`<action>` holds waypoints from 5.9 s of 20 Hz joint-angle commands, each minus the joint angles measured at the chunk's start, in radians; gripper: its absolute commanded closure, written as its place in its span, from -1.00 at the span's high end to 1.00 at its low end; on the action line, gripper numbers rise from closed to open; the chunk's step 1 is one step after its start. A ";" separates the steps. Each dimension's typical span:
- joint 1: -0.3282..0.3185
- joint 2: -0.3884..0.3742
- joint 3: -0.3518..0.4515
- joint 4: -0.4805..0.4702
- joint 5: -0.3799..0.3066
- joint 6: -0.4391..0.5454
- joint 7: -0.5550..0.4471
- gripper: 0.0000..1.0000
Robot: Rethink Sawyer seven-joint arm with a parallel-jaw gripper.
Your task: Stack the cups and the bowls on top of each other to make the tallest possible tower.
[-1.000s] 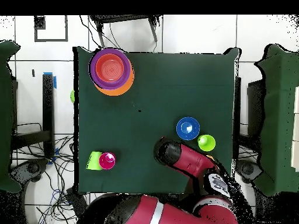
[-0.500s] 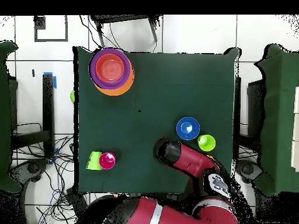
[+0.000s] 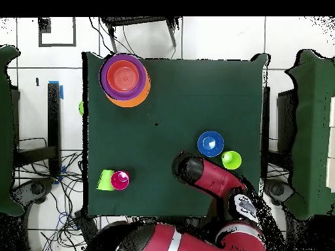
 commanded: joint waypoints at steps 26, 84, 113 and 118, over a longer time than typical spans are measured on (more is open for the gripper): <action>0.302 -0.006 -0.046 -0.821 0.029 0.749 0.181 -1.00; 0.482 0.213 -0.087 -0.902 0.145 0.672 0.347 -1.00; 0.510 0.262 -0.092 -0.877 0.150 0.493 0.346 -1.00; 0.507 0.273 -0.106 -0.898 0.143 0.505 0.322 -1.00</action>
